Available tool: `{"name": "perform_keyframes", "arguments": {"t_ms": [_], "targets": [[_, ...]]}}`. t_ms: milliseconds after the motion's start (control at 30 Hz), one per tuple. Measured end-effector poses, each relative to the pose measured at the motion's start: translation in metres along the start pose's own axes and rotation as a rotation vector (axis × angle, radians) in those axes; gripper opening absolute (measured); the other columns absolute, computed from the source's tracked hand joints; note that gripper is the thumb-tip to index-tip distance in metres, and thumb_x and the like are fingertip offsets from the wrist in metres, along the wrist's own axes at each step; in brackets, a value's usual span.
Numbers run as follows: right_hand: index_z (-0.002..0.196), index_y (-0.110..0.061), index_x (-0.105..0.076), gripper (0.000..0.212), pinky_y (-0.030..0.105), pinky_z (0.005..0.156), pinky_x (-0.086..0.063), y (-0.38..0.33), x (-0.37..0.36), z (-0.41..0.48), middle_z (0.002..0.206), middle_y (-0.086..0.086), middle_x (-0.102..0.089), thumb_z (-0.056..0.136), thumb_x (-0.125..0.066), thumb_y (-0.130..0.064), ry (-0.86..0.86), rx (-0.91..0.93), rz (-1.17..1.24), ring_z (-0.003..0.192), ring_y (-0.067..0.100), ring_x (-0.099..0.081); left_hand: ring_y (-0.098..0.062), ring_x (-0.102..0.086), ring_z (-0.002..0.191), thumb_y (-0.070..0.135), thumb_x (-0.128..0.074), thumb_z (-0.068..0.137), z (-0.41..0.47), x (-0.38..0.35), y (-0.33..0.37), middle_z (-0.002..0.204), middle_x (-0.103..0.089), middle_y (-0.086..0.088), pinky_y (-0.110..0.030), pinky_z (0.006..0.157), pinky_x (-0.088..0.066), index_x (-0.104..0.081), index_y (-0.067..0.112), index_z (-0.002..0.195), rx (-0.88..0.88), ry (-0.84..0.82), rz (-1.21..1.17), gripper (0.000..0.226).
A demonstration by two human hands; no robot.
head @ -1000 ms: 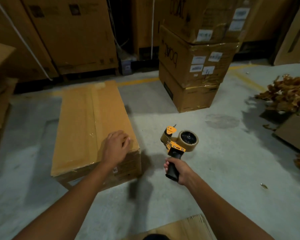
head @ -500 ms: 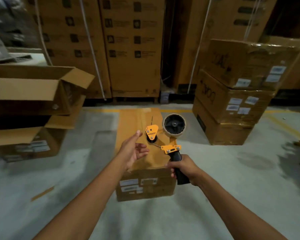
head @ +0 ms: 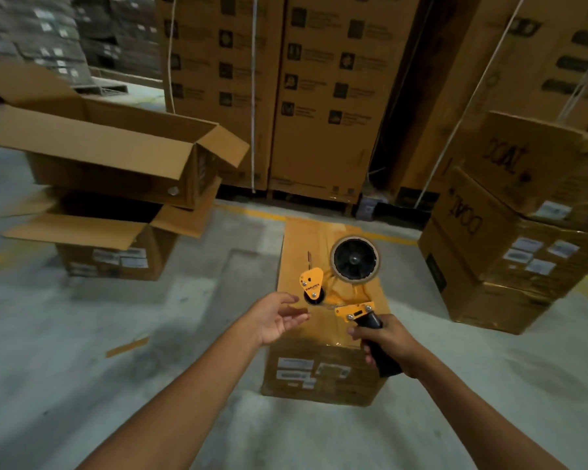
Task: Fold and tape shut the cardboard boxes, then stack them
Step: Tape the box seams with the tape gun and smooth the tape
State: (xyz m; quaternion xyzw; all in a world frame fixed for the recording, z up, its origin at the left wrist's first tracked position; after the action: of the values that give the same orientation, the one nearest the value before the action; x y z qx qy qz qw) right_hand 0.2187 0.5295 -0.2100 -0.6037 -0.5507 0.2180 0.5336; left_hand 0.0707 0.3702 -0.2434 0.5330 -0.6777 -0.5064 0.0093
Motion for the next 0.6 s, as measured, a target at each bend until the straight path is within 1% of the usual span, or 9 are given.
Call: {"name": "perform_keyframes", "arguments": {"t_ms": [67,133,200,300,367,400,467,533,600], "targets": [[0.095,0.0,-0.061,0.025,0.029,0.051,-0.051,-0.001,0.001,0.006,0.064,0.011,-0.06,0.089,-0.074,-0.019,-0.005,0.001,-0.043,0.052,0.02,-0.057,-0.029,-0.072,0.071,-0.008,-0.049,0.097,0.006,0.009,-0.002,0.1,-0.062,-0.027,-0.026,0.055,-0.06,-0.054,-0.005,0.117,0.025,0.01,0.075,0.021],[0.094,0.001,-0.062,0.021,0.029,0.05,-0.051,-0.002,0.004,0.013,0.064,0.012,-0.06,0.089,-0.074,-0.016,-0.009,0.007,-0.113,0.051,0.021,-0.057,-0.026,-0.073,0.067,-0.015,-0.048,0.094,0.013,0.019,-0.004,0.106,-0.062,-0.027,-0.023,0.051,-0.058,-0.054,-0.003,0.114,0.029,0.035,0.171,0.024],[0.09,0.001,-0.063,0.016,0.029,0.05,-0.051,-0.002,0.006,0.022,0.064,0.013,-0.062,0.089,-0.072,-0.011,-0.011,0.014,-0.196,0.052,0.022,-0.058,-0.028,-0.073,0.068,-0.019,-0.05,0.092,0.02,0.027,-0.001,0.11,-0.062,-0.029,-0.023,0.05,-0.058,-0.055,-0.002,0.109,-0.003,0.079,0.256,0.024],[0.082,0.003,-0.065,0.014,0.031,0.053,-0.052,-0.004,0.01,0.038,0.062,0.013,-0.065,0.087,-0.071,-0.007,-0.012,0.071,-0.357,0.052,0.024,-0.061,-0.03,-0.07,0.076,-0.019,-0.05,0.092,0.027,0.033,0.006,0.105,-0.062,-0.025,-0.026,0.052,-0.059,-0.054,0.0,0.1,-0.069,0.125,0.381,0.021],[0.075,-0.001,-0.067,0.013,0.036,0.056,-0.055,-0.006,0.011,0.052,0.061,0.01,-0.067,0.084,-0.073,-0.008,-0.01,0.129,-0.497,0.053,0.024,-0.064,-0.028,-0.07,0.074,-0.018,-0.046,0.094,0.032,0.038,0.007,0.102,-0.062,-0.021,-0.026,0.051,-0.059,-0.052,0.002,0.096,-0.094,0.16,0.451,0.021],[0.072,-0.006,-0.067,0.012,0.037,0.06,-0.056,-0.007,0.01,0.058,0.06,0.006,-0.068,0.082,-0.074,-0.009,-0.007,0.149,-0.572,0.054,0.021,-0.066,-0.028,-0.07,0.073,-0.016,-0.046,0.095,0.033,0.041,0.006,0.104,-0.061,-0.021,-0.026,0.05,-0.058,-0.051,0.002,0.097,-0.096,0.177,0.475,0.019],[0.068,-0.015,-0.067,0.014,0.038,0.067,-0.056,-0.008,0.007,0.068,0.061,0.001,-0.068,0.079,-0.075,-0.011,-0.014,0.159,-0.693,0.058,0.015,-0.066,-0.031,-0.072,0.073,-0.011,-0.049,0.096,0.04,0.05,0.0,0.114,-0.061,-0.022,-0.027,0.051,-0.058,-0.05,0.0,0.11,-0.087,0.193,0.501,0.018],[0.068,-0.019,-0.067,0.014,0.039,0.069,-0.056,-0.008,0.002,0.076,0.064,0.0,-0.067,0.078,-0.076,-0.014,-0.044,0.166,-0.744,0.064,0.016,-0.066,-0.03,-0.074,0.073,-0.008,-0.053,0.096,0.042,0.057,-0.005,0.119,-0.062,-0.023,-0.028,0.053,-0.06,-0.047,-0.001,0.121,-0.082,0.209,0.519,0.026],[0.071,-0.018,-0.068,0.011,0.038,0.067,-0.055,-0.008,-0.003,0.081,0.069,0.002,-0.069,0.079,-0.076,-0.017,-0.087,0.176,-0.769,0.068,0.021,-0.067,-0.027,-0.074,0.069,-0.006,-0.057,0.095,0.043,0.062,-0.007,0.115,-0.064,-0.024,-0.027,0.053,-0.059,-0.048,-0.005,0.124,-0.093,0.212,0.54,0.03]]}}
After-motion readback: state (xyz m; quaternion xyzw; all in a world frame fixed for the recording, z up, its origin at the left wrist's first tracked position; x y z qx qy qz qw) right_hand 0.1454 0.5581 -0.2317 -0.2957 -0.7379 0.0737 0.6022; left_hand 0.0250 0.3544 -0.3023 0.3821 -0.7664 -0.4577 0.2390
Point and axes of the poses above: each hand's wrist, its own z-axis towards the middle knuckle, its own x-axis out of the back of the hand, y = z × x, the point moved 8 cm from there along z, towards the middle knuckle
